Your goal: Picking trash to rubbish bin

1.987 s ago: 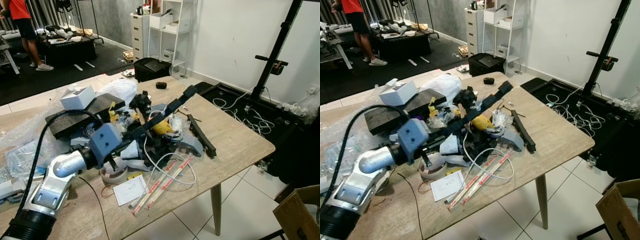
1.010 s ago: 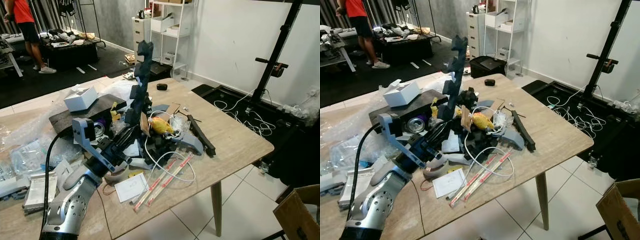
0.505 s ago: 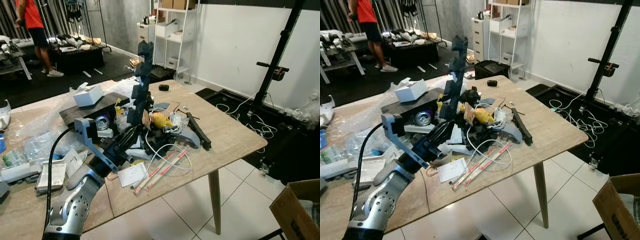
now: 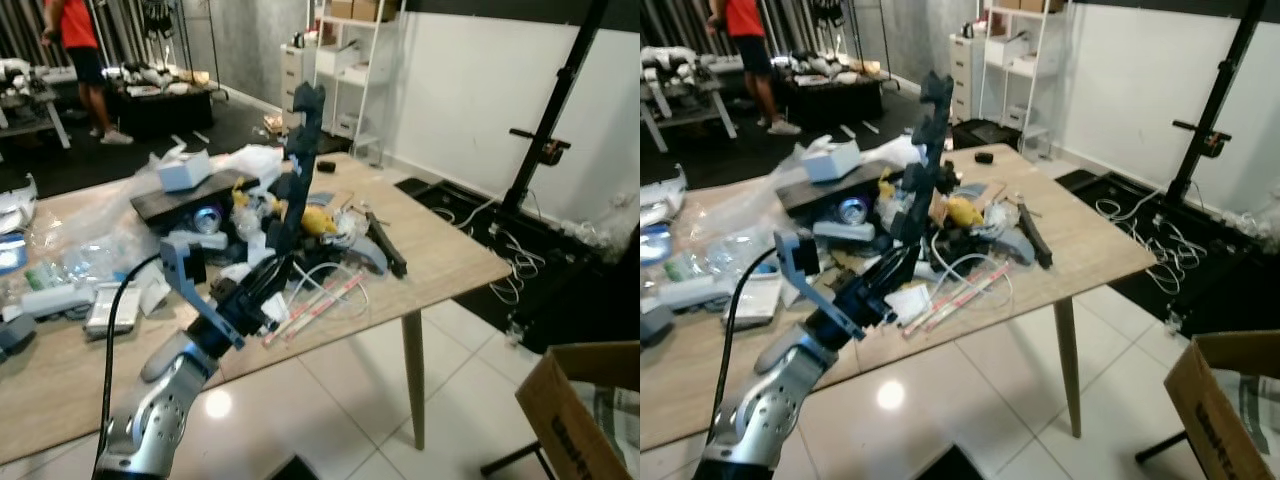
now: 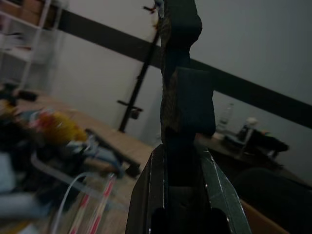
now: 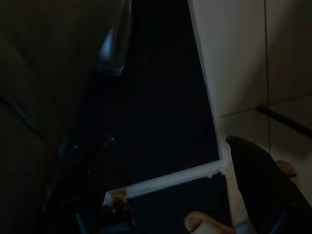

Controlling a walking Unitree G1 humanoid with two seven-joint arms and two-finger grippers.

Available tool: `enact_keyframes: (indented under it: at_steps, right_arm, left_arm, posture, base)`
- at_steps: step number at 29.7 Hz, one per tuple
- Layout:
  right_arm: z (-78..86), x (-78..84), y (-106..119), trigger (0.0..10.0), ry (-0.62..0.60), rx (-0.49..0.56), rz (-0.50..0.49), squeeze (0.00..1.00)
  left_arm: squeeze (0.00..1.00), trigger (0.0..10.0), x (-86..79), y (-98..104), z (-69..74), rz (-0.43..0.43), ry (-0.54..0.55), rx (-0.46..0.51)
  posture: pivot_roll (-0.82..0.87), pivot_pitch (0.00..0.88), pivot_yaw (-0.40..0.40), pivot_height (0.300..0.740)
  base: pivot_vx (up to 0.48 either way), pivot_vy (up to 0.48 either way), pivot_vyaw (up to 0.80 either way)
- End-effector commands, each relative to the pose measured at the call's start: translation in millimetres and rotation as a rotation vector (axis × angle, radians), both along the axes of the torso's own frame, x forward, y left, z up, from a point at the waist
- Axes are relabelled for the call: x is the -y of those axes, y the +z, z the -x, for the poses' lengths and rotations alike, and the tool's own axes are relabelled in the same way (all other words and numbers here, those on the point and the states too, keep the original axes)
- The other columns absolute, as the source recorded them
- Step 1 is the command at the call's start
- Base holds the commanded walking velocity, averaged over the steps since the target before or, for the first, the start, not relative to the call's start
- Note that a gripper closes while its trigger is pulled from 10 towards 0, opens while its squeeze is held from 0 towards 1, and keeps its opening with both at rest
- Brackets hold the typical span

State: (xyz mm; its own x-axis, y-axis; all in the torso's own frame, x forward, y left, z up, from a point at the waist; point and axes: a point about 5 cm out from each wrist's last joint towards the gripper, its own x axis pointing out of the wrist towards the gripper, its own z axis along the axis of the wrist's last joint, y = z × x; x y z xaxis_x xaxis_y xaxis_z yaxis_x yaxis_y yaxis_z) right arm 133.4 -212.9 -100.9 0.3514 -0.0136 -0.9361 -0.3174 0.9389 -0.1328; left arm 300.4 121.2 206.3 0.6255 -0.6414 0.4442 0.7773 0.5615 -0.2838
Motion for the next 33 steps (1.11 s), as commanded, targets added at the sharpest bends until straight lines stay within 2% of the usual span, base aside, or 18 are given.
enact_keyframes:
  at_steps: [1,16,26,33]
  right_arm:
    - [-1.5,-3.1,0.0,10.0,-0.007,0.008,-0.015,0.0]
    - [-3.9,-0.7,1.1,10.0,-0.012,0.014,-0.001,0.0]
    - [-5.8,-0.1,1.8,10.0,-0.016,0.02,0.015,0.0]
    - [-10.4,0.5,3.5,10.0,-0.022,0.034,0.02,0.0]
  left_arm:
    - [0.0,10.0,3.6,-1.6,2.0,-0.013,-0.013,-0.003]
    - [0.0,10.0,14.0,-2.6,4.0,-0.017,-0.046,0.001]
    - [0.0,10.0,23.2,-19.2,8.0,-0.048,-0.08,-0.044]
    - [0.0,10.0,34.6,-39.1,12.3,-0.124,-0.112,-0.086]
  posture:
    - [-0.11,0.106,0.029,0.74]
    - [-0.11,0.104,0.026,0.74]
    - [-0.1,0.1,0.031,0.74]
    - [-0.1,0.097,0.028,0.74]
  base:
    - [-0.3,0.0,0.0]
    - [-0.298,0.0,0.0]
    - [-0.291,0.0,0.0]
    - [0.0,0.0,-0.8]
